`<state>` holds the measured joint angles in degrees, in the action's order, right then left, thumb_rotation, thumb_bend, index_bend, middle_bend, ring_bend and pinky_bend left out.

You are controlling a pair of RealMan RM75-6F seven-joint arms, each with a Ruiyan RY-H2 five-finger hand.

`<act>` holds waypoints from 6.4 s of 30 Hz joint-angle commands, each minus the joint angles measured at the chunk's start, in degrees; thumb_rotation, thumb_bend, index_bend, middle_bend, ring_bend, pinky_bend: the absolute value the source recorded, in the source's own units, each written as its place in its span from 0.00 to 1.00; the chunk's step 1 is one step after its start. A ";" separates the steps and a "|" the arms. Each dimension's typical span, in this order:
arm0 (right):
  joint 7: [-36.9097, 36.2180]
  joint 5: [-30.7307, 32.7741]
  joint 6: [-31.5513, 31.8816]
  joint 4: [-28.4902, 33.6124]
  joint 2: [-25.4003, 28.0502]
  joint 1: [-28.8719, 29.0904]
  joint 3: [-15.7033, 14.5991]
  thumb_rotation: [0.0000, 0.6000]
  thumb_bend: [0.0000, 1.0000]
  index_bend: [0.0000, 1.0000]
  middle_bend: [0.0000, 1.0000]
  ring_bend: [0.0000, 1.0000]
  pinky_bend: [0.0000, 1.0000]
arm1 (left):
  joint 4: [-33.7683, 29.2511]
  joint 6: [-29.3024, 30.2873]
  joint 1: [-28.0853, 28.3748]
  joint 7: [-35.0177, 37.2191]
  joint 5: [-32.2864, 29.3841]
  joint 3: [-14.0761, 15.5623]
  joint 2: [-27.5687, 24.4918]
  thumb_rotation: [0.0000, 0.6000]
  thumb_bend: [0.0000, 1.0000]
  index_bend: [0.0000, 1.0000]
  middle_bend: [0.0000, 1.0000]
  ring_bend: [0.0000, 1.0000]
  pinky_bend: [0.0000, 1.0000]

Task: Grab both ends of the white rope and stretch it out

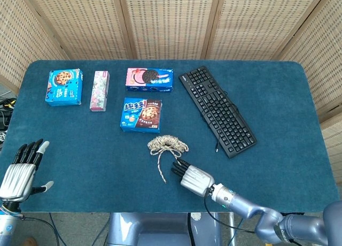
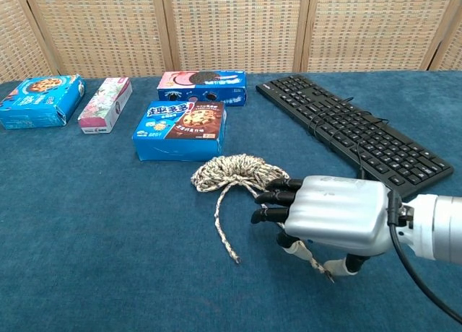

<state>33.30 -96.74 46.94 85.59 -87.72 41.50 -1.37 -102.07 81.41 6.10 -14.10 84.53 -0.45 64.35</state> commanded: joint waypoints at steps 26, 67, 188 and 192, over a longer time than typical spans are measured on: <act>-3.97 0.15 3.63 -2.09 -1.72 0.24 -0.89 1.00 0.65 0.59 0.12 0.00 0.00 | 0.08 -0.32 0.26 -0.02 -0.29 0.10 0.11 1.00 0.00 0.00 0.00 0.00 0.00; -22.49 3.41 12.75 -10.20 1.97 -4.51 -0.02 1.00 0.72 0.61 0.12 0.00 0.00 | 21.76 -21.29 29.91 -3.38 18.64 -3.57 25.58 1.00 0.24 0.44 0.00 0.00 0.00; -28.16 10.32 25.54 -11.59 11.50 -17.24 1.95 1.00 0.00 0.00 0.00 0.00 0.00 | 34.61 -12.42 24.63 19.80 4.25 2.32 14.74 1.00 0.00 0.00 0.00 0.00 0.00; -30.97 10.83 30.51 -6.28 13.68 -20.09 3.15 1.00 0.00 0.00 0.00 0.00 0.00 | 29.04 -8.48 21.28 21.50 1.22 0.59 10.80 1.00 0.00 0.00 0.00 0.00 0.00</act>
<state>4.03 -86.36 74.56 76.45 -75.49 23.27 0.93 -69.98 70.64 29.45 6.36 87.61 1.22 77.55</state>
